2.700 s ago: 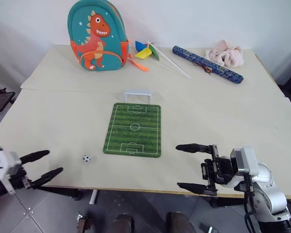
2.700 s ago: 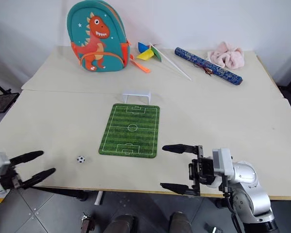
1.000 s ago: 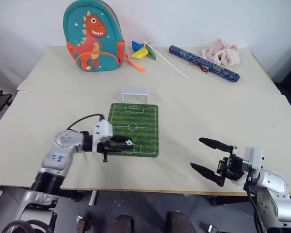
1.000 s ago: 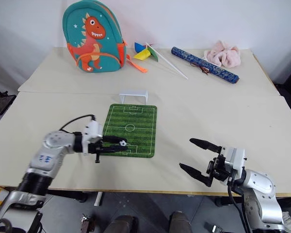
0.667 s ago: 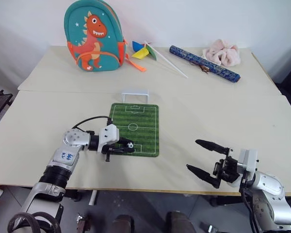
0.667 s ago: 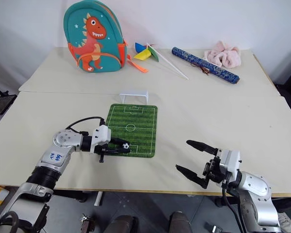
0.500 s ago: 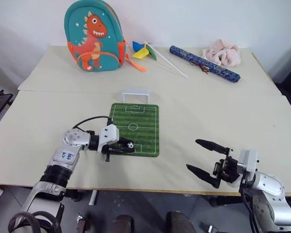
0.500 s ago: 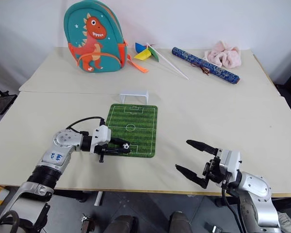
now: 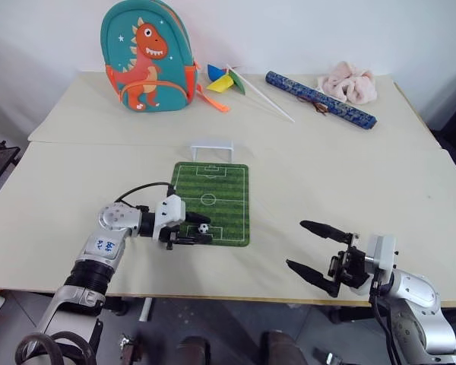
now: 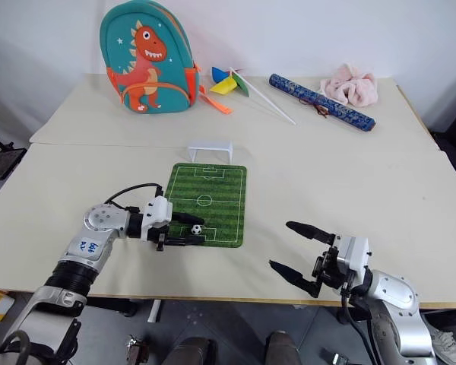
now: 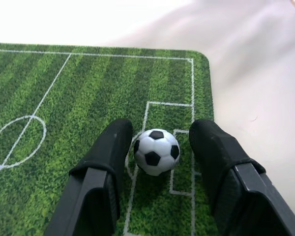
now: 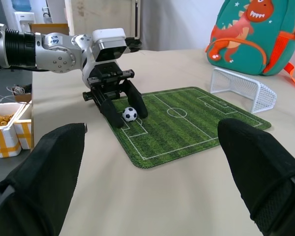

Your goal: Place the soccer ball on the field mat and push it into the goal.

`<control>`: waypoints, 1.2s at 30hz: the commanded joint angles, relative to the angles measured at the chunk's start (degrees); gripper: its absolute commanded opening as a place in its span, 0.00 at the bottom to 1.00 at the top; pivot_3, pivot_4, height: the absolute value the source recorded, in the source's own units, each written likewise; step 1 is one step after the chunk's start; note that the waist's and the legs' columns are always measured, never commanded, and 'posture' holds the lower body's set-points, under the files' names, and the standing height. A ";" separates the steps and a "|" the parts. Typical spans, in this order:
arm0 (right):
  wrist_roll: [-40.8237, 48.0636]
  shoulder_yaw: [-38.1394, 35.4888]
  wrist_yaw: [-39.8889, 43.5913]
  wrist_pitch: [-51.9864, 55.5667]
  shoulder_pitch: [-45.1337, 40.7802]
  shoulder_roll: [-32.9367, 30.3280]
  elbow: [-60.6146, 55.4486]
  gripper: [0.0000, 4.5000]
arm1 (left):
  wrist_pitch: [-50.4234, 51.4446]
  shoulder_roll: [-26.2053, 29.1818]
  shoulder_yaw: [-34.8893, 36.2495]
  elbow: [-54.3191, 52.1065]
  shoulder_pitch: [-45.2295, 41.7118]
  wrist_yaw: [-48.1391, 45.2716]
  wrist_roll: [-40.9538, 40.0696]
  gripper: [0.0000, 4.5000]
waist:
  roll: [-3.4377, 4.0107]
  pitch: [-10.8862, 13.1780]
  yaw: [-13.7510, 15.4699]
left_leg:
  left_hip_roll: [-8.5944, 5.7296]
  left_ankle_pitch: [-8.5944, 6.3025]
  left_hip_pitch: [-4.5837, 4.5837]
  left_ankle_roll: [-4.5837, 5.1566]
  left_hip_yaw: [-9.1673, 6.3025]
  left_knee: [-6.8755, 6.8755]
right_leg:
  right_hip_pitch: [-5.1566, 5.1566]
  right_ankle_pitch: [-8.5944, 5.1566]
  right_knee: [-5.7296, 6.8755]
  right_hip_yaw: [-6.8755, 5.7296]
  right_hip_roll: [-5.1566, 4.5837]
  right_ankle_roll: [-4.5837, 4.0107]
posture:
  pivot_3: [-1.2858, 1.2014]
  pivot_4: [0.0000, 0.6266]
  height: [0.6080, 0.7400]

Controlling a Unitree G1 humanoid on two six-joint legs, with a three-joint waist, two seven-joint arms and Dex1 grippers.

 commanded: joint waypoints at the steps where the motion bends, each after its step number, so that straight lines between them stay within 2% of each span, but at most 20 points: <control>1: 0.53 0.35 -0.14 0.29 -0.20 -0.09 -1.73 1.00 | -0.39 0.16 3.48 -2.30 -0.12 -0.76 -3.85 0.52 | 0.00 0.00 0.04 | 0.00 0.00 0.00 0.00 0.00 0.01 | 0.00 0.00 0.00 0.00 0.00 0.00 | 0.52 0.24 1.00; 6: 0.60 0.87 -0.20 0.72 0.26 0.12 -2.13 1.00 | 3.73 2.01 8.35 -9.73 2.09 -3.87 -11.59 0.52 | 0.00 0.00 -0.05 | 0.01 0.00 -0.03 0.00 -0.10 0.03 | 0.00 0.00 0.01 0.00 -0.01 0.00 | 0.52 0.24 1.00; 10: 1.24 0.50 -0.11 1.19 0.29 -0.40 -2.41 1.00 | 10.56 8.55 12.01 -17.13 7.11 -6.30 -15.51 0.52 | 0.00 0.00 -0.51 | 0.05 0.00 0.02 0.00 -0.38 -0.03 | -0.03 0.00 0.01 0.07 0.00 0.00 | 0.52 0.24 1.00; 13: 1.52 -0.03 0.22 1.33 0.10 -0.86 -2.24 1.00 | 12.08 13.53 14.44 -19.21 12.38 -8.39 -16.33 0.52 | 0.02 0.01 -0.51 | 0.06 0.00 0.03 0.00 -0.42 -0.06 | -0.03 0.00 -0.02 0.07 0.00 -0.01 | 0.52 0.24 1.00; 16: 0.83 -0.43 -0.21 0.62 -0.63 -0.69 -1.77 1.00 | 10.62 15.32 15.26 -18.77 17.53 -9.75 -15.59 0.40 | 0.03 0.01 -0.15 | 0.05 -0.01 0.03 0.01 -0.42 -0.06 | -0.02 -0.01 -0.11 0.10 -0.01 -0.01 | 0.52 0.24 1.00; 22: 0.48 -0.46 0.74 -0.06 -1.11 -1.06 -1.44 1.00 | 7.46 9.96 11.59 -19.20 20.97 -7.54 -13.08 0.00 | 0.03 0.02 0.87 | -0.05 -0.02 0.01 0.02 -0.50 -0.05 | 0.01 -0.01 -0.23 0.07 -0.07 -0.02 | 0.52 0.24 1.00; 27: 2.61 -1.88 4.35 0.12 -2.38 -3.58 -1.93 1.00 | 7.21 6.37 7.54 -20.56 20.52 -6.05 -11.27 0.00 | 0.03 0.02 0.84 | -0.06 -0.02 0.00 0.04 -0.47 -0.07 | 0.00 -0.01 -0.26 0.07 -0.07 -0.02 | 0.52 0.24 1.00; 36: -1.63 -1.93 1.58 -3.13 -1.03 -2.19 -0.17 1.00 | 6.33 2.42 3.73 -14.74 13.21 -2.92 -7.07 0.00 | 0.03 0.02 0.62 | -0.05 -0.02 0.01 0.03 -0.45 -0.02 | 0.01 0.00 -0.22 0.05 -0.04 -0.01 | 0.52 0.24 1.00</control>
